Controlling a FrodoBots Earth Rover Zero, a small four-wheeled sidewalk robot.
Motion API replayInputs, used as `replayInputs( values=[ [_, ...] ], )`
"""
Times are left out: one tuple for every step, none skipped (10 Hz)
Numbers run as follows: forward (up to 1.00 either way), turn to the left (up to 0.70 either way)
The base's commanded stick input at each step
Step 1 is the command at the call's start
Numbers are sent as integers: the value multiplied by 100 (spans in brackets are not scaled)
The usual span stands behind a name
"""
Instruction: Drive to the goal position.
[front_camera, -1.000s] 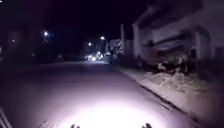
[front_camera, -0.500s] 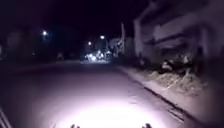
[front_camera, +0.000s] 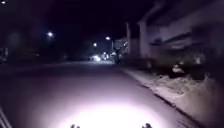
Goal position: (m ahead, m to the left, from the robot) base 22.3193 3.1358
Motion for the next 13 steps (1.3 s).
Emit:
replayInputs(
  values=[
    [70,0],
    [70,0],
    [70,0],
    [70,0],
    [70,0],
    [70,0],
    [70,0],
    [70,0],
    [70,0],
    [70,0],
    [70,0],
    [70,0],
    [70,0]
  ],
)
